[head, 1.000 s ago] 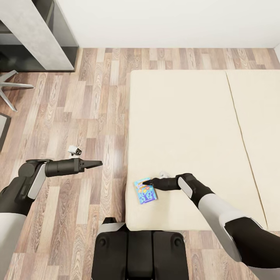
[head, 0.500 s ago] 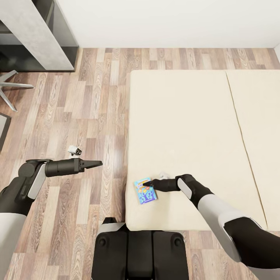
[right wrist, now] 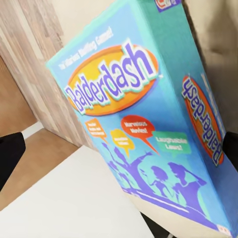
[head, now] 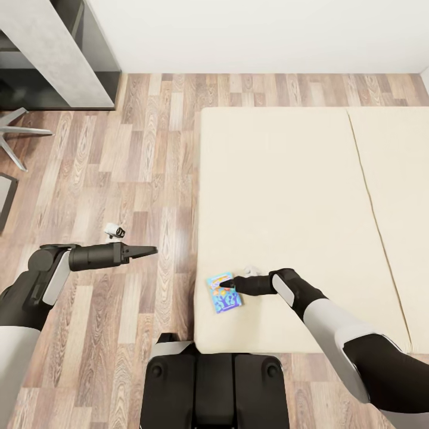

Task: Put all the toys in the child's room - the three board games (two on the bed and one on the table), the two jigsaw puzzles on the table, and the tennis ball on the table - inside the toy box on the table in the child's room.

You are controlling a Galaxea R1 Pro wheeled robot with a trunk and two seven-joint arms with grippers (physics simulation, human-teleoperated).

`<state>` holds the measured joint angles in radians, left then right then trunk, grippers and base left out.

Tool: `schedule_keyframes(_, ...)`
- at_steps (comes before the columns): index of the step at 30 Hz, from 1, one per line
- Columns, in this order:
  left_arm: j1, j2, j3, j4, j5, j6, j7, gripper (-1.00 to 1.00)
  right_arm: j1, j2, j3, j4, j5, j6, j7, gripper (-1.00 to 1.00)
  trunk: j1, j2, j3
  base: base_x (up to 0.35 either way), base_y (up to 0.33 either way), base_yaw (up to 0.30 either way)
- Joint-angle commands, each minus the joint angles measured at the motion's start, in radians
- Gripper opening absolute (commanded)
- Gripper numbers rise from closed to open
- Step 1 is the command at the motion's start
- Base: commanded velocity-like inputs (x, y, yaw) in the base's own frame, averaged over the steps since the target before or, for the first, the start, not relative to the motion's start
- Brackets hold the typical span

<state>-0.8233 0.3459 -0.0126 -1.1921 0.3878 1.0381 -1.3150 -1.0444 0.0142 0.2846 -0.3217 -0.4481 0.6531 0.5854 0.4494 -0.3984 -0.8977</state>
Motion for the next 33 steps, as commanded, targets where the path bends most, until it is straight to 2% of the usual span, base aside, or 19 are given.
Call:
schedule_keyframes(1,0.0,0.001,-0.001,0.0,0.003,0.008,-0.001,1.0,-0.001,0.0,0.004,0.0,-0.003,0.003,0.001,1.0,0.001,-0.002,-0.001,0.0,0.132,0.0)
schedule_keyframes(28,0.0,0.001,-0.001,0.0,0.003,0.008,-0.001,1.0,0.0,0.0,0.004,0.0,-0.003,0.004,0.003,1.0,0.001,-0.002,-0.001,0.0,0.04,0.0)
schedule_keyframes(33,0.0,0.014,-0.001,0.0,0.003,0.008,-0.001,1.0,0.0,0.001,0.004,0.0,-0.003,0.005,0.004,1.0,0.001,-0.002,-0.001,0.0,0.0,0.0)
